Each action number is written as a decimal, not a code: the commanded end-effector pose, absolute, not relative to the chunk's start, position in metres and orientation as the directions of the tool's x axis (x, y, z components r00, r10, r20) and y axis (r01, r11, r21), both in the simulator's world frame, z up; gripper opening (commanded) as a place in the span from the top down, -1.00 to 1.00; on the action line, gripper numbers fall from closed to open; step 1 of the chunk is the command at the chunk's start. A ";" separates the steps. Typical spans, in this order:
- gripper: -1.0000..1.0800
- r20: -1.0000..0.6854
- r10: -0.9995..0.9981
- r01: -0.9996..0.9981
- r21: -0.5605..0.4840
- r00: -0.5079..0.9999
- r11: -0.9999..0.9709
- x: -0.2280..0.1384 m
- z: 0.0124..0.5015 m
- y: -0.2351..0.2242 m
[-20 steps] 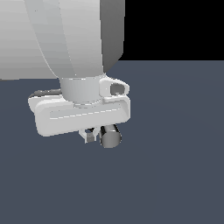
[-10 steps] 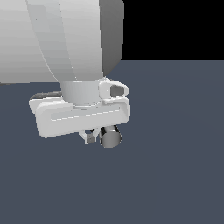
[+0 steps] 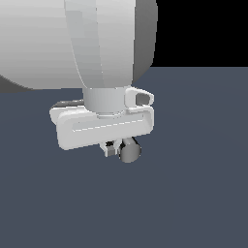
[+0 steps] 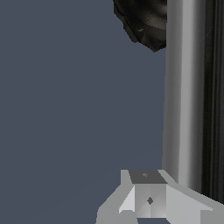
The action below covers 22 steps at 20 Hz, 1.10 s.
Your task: Turn on the faucet by rotating a designated handle.
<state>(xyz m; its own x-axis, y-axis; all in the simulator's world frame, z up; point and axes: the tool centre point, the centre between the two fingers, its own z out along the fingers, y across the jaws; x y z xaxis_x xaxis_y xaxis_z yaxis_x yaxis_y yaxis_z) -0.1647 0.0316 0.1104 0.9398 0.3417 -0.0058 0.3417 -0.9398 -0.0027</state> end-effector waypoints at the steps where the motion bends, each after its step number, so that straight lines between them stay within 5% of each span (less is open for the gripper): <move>1: 1.00 0.000 0.324 0.324 0.000 0.946 -0.946 -0.156 0.111 0.013; 22: 1.00 0.000 0.324 0.324 0.000 0.946 -0.946 -0.119 0.111 -0.074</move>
